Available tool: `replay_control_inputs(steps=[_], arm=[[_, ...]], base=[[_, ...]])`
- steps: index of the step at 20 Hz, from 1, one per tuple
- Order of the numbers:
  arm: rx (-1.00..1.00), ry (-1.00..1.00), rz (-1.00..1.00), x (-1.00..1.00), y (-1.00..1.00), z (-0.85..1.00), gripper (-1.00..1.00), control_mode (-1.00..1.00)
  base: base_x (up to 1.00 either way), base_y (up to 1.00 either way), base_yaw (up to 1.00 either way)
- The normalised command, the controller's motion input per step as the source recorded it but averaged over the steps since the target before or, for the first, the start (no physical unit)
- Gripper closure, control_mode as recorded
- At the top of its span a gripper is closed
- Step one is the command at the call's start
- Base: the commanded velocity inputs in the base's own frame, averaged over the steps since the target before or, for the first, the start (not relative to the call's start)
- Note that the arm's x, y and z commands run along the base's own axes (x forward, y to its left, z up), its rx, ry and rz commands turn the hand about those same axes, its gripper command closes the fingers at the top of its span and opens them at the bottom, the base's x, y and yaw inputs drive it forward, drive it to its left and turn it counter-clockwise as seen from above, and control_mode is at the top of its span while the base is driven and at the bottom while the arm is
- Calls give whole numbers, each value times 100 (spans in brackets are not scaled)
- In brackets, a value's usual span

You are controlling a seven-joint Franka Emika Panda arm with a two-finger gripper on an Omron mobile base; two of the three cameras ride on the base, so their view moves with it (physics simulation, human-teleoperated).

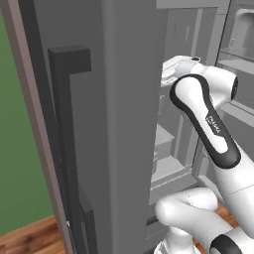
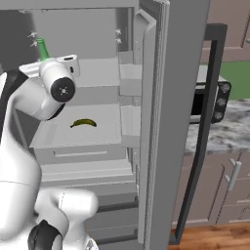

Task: Place the beers on the top shelf of the fridge to keep them out of children's reach, and place the banana on lower shelves for easy access.

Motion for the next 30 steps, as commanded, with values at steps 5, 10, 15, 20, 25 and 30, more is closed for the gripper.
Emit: replay_control_inputs(steps=[5, 10, 15, 20, 25, 30], arm=[[0, 0, 0, 35, 27, -11, 100, -100], [1, 0, 0, 38, 20, -11, 100, -100], [1, 0, 0, 36, 17, -8, 100, -100], [0, 0, 0, 30, 11, -10, 100, -100], [0, 0, 0, 24, 1, -22, 100, -100], [0, 0, 0, 19, 0, -26, 100, -100]], base=[[0, 0, 0], [0, 0, 0], [0, 0, 0], [0, 0, 0], [0, 0, 0], [0, 0, 0]])
